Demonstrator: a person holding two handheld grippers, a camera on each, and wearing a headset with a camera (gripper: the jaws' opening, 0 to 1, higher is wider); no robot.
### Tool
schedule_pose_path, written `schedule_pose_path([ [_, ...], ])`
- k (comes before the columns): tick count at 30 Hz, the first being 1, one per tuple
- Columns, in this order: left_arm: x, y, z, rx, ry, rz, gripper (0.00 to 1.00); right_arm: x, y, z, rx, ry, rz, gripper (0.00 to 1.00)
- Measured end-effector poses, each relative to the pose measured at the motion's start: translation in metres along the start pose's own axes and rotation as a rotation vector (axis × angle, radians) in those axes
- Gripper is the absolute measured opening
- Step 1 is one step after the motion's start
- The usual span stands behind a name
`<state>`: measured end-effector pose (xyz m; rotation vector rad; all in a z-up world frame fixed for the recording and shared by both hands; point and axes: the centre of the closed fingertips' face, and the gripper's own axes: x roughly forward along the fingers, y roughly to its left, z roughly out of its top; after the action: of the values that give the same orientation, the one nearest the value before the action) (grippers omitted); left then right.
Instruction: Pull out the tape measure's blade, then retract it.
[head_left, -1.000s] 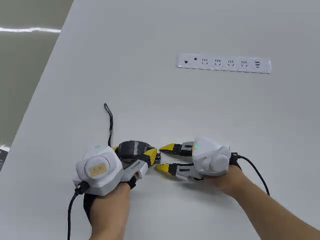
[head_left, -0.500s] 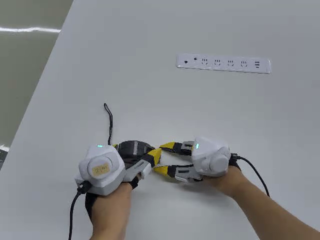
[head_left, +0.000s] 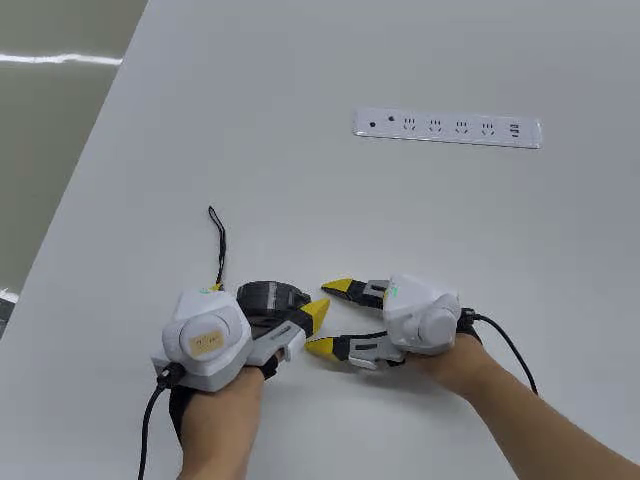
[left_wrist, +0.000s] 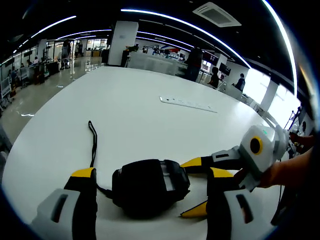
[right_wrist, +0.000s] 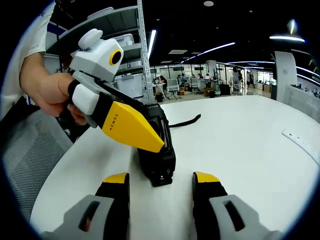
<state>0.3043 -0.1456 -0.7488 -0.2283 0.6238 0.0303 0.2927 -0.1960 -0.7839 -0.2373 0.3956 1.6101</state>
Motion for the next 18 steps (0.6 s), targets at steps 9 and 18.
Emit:
schedule_pose_path([
  [9, 0.0005, -0.0004, -0.002, 0.014, 0.007, -0.001, 0.94, -0.0015, -0.0003, 0.0008, 0.006, -0.002, -0.005, 0.57],
  [18, 0.0002, -0.0009, -0.0016, 0.015, 0.006, -0.009, 0.96, -0.0007, -0.0012, 0.0048, 0.024, -0.017, -0.01, 0.66],
])
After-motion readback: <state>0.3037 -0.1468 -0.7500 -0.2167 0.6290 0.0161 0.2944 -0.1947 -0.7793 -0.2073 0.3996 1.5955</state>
